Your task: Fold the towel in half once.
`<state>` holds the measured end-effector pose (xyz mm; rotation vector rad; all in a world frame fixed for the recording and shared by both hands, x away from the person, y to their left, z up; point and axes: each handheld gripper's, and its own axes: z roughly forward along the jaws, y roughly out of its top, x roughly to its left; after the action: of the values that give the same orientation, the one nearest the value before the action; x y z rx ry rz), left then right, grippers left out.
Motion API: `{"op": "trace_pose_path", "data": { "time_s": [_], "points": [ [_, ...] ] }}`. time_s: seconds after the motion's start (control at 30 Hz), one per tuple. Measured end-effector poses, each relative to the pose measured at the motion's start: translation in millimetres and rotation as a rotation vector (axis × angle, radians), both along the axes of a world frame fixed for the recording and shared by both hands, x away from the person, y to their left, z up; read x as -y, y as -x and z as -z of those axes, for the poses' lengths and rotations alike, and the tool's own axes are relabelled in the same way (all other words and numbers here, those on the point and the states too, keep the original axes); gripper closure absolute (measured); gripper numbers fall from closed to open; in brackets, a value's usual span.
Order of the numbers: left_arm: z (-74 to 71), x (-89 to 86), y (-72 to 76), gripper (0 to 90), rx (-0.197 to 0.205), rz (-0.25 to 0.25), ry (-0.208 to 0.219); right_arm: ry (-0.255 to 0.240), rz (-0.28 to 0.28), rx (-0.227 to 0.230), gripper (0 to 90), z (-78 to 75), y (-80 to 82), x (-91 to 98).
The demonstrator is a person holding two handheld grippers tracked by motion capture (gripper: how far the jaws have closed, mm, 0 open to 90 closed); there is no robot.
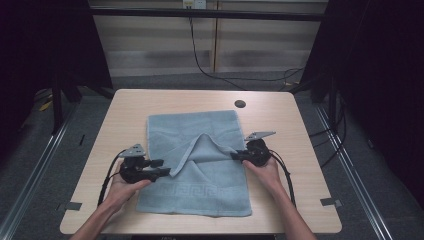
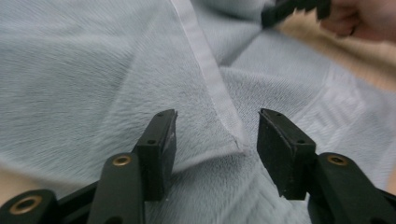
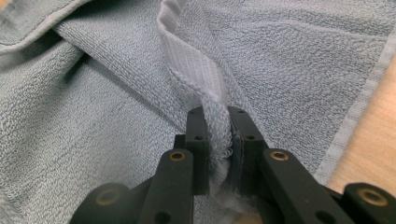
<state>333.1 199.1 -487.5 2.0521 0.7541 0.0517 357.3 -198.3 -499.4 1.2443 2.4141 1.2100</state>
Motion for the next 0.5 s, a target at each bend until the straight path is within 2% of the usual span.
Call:
{"op": "trace_pose_path", "data": {
  "time_s": [0.03,0.07,0.1,0.17,0.2,0.23,0.27,0.3,0.33,0.4,0.43,0.47,0.5],
  "points": [
    [6.5,9.7,-3.8,42.1,-0.009,0.011,-0.044,-0.004,0.001,-0.001,80.3,-0.4,0.5,-0.1],
    [9.3,13.3,-4.6,40.2,-0.017,0.006,-0.064,-0.006,-0.002,0.005,80.9,-0.7,0.4,0.2],
    [9.3,13.3,-4.6,38.7,-0.017,0.006,-0.064,-0.006,-0.002,0.005,80.9,-0.7,0.4,0.2],
    [14.7,19.9,-2.1,41.4,0.035,-0.004,-0.134,-0.016,-0.003,0.009,81.8,-2.8,0.8,-0.3],
    [13.8,20.4,-0.4,47.7,0.066,-0.014,-0.17,-0.017,-0.001,0.009,82.1,-3.3,0.9,-0.5],
    [12.9,20.4,0.7,57.8,0.094,-0.024,-0.206,-0.019,-0.003,0.011,82.3,-3.8,1.0,-0.4],
    [12.9,20.4,0.7,70.2,0.094,-0.024,-0.206,-0.019,-0.003,0.011,82.3,-3.8,1.0,-0.4],
    [9.9,14.4,-2.2,78.5,0.083,-0.042,-0.189,-0.029,-0.003,0.014,82.6,-6.2,1.4,0.3],
    [9.9,14.4,-2.2,83.0,0.083,-0.042,-0.189,-0.033,-0.003,0.024,82.7,-8.5,1.4,1.3],
    [3.1,5.0,-5.4,83.7,0.069,-0.06,-0.11,-0.041,0.001,0.031,82.9,-11.9,1.4,2.6],
    [-11.0,-4.7,-6.4,84.3,0.078,-0.08,-0.027,-0.066,0.013,0.051,83.1,-21.2,1.4,6.2],
    [-19.4,-10.5,-7.2,84.3,0.081,-0.092,0.04,-0.08,0.016,0.066,83.2,-26.7,1.1,7.9],
    [-29.0,-15.8,-7.8,84.2,0.078,-0.09,0.091,-0.092,0.018,0.081,83.3,-33.2,1.3,9.3]
  ]
}}
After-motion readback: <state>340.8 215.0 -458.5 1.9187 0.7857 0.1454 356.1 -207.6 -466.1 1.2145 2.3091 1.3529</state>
